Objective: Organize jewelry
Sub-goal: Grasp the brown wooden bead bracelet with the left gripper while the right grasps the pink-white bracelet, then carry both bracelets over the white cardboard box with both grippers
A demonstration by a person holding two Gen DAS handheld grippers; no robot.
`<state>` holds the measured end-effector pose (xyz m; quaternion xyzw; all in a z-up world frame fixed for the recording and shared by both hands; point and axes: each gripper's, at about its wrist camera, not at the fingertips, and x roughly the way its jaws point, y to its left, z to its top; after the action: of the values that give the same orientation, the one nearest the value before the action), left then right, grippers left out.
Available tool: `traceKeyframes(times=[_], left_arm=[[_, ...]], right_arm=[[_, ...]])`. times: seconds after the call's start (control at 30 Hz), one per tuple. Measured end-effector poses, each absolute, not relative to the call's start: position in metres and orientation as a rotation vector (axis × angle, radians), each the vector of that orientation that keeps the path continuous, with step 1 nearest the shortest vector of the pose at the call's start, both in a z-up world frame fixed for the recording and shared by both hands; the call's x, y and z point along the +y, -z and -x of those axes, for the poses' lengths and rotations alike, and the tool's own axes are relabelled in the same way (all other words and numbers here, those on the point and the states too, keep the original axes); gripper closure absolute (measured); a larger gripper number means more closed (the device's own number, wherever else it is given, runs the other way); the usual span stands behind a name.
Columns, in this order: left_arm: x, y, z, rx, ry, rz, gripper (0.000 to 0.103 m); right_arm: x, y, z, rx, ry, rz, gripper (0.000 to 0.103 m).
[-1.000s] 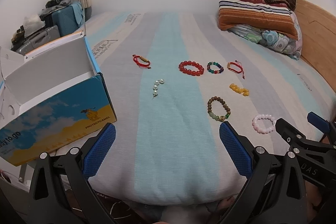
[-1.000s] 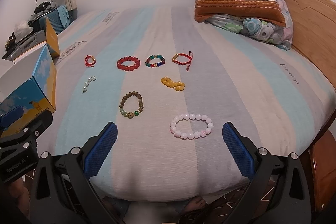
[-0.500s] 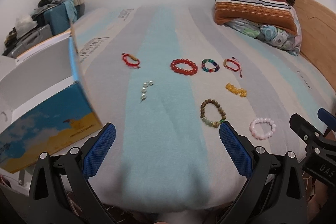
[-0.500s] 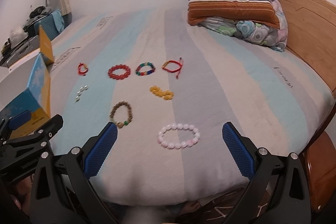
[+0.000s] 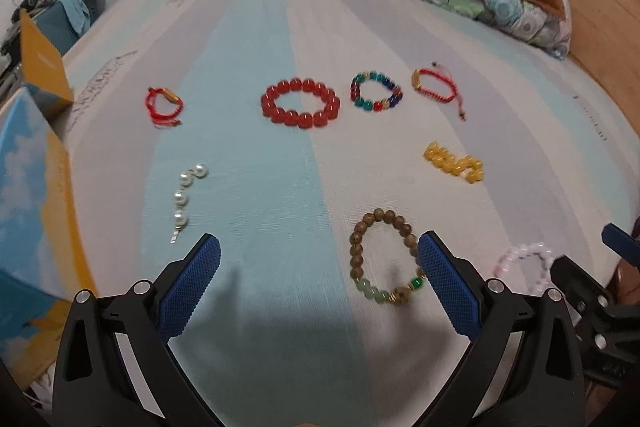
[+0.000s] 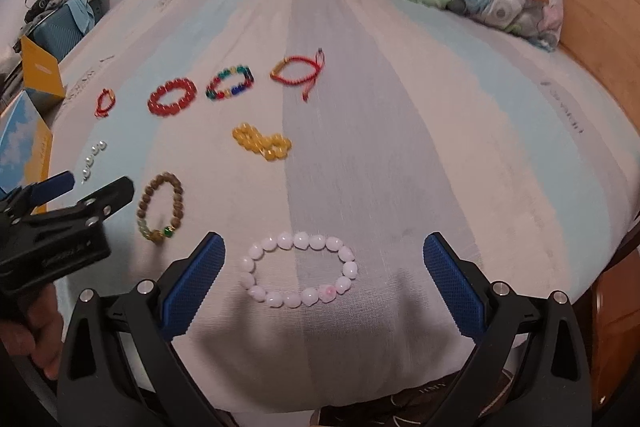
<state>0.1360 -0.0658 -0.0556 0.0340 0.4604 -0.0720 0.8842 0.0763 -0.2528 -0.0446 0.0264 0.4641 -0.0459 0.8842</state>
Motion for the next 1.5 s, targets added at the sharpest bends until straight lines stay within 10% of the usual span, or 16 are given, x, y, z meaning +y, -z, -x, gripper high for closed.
traceKeyframes(times=[0.43, 0.87, 1.5], left_arm=[[-0.063, 0.099, -0.152, 1.048, 0.140, -0.060, 0.017], [-0.073, 0.093, -0.141, 1.027, 0.167, -0.109, 0.096], [-0.061, 0.039, -0.111, 0.972, 0.225, -0.051, 0.096]], right_arm=[[-0.271, 0.102, -0.102, 1.116, 0.083, -0.116, 0.026], [-0.270, 0.099, -0.096, 1.095, 0.133, -0.098, 0.091], [-0.258, 0.045, -0.073, 0.933, 0.042, -0.116, 0.094]])
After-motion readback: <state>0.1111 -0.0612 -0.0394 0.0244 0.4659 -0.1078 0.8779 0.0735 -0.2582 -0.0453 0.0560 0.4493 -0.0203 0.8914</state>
